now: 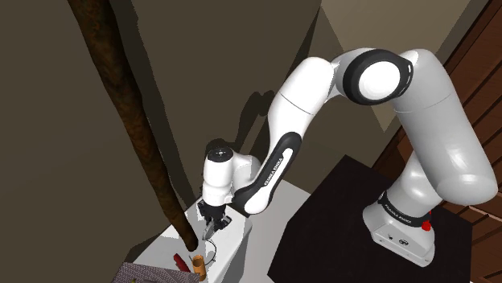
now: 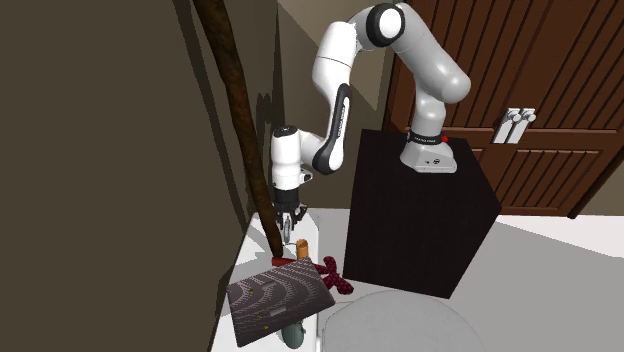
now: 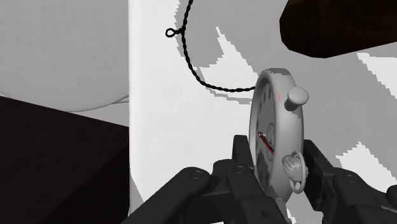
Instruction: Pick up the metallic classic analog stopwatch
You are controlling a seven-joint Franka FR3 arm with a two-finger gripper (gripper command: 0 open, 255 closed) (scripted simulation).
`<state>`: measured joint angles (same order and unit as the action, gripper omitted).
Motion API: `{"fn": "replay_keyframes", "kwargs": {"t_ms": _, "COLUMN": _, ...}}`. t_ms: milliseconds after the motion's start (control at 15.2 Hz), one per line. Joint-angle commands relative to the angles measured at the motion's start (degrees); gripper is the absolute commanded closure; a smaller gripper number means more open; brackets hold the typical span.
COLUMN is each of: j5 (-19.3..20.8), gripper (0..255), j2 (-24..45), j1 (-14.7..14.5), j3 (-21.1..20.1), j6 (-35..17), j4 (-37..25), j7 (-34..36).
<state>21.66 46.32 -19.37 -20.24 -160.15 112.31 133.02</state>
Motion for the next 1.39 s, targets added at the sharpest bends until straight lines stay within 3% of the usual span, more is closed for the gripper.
{"fn": "replay_keyframes", "kwargs": {"t_ms": 0, "j5": 0.02, "gripper": 255, "j2": 0.06, "j1": -0.02, "j3": 0.03, "j6": -0.04, "j4": -0.04, "j7": 0.00}}
{"fn": "replay_keyframes", "kwargs": {"t_ms": 462, "j5": 0.01, "gripper": 255, "j2": 0.10, "j1": -0.02, "j3": 0.02, "j6": 0.02, "j4": -0.14, "j7": -0.02}}
{"fn": "replay_keyframes", "kwargs": {"t_ms": 1320, "j5": -3.16, "gripper": 255, "j2": -8.75, "j1": 3.89, "j3": -4.84, "j6": 5.68, "j4": 3.51, "j7": -1.62}}
